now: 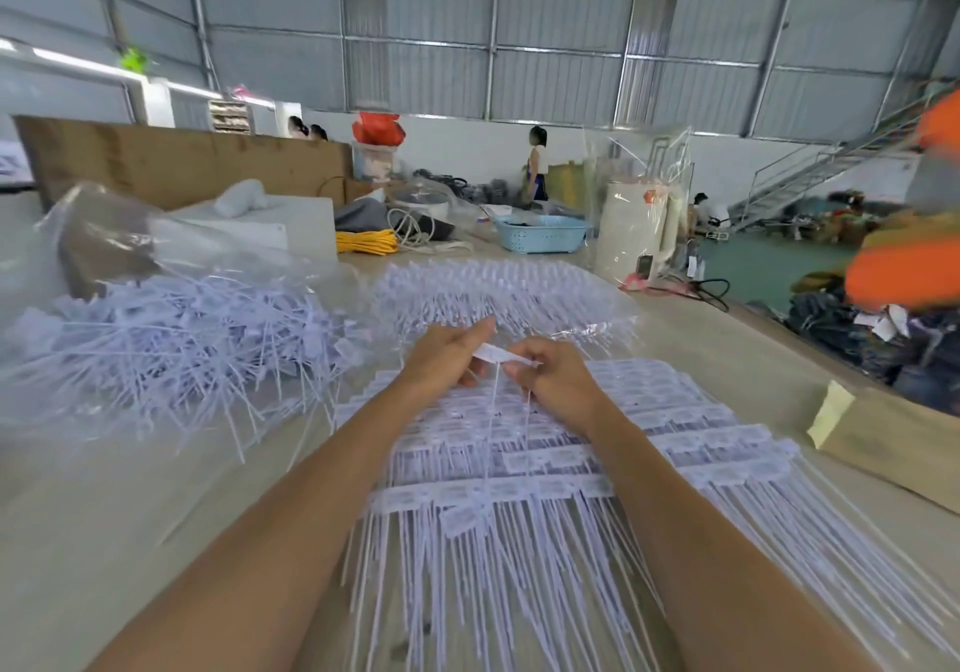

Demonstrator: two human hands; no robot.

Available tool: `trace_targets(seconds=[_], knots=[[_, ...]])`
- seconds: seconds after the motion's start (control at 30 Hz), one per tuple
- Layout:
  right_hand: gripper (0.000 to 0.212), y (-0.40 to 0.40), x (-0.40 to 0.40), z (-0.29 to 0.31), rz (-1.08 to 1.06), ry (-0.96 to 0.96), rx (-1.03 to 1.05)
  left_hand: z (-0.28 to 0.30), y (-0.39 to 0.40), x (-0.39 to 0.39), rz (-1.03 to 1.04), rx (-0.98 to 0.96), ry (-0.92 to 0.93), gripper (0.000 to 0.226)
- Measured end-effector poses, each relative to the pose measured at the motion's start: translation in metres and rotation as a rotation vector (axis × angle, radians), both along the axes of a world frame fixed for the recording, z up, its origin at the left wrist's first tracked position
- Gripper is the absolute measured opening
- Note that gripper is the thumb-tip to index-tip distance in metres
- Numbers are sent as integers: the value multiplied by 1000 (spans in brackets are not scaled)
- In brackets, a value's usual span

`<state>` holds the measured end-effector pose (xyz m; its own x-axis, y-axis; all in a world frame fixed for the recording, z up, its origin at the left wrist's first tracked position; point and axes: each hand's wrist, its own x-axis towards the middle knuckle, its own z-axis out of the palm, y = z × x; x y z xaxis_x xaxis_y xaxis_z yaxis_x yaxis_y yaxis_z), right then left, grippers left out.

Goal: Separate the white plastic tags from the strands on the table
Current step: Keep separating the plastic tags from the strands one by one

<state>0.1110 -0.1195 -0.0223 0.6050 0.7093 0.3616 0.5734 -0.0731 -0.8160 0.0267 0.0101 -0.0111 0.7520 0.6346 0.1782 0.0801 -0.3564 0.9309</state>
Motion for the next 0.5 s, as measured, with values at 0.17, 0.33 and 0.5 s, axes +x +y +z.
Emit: trace_targets(seconds=[0.17,0.33,0.5], knots=[[4,1,2,-4,45,-29,73,-4,-5,-3,-78,168,-18,48],[19,-2,1,-1,49,138,181,0,-8,-3,-79,228,-66,45],[35,-5,-2,0,77,124,79,2,-15,-3,-75,190,-36,47]])
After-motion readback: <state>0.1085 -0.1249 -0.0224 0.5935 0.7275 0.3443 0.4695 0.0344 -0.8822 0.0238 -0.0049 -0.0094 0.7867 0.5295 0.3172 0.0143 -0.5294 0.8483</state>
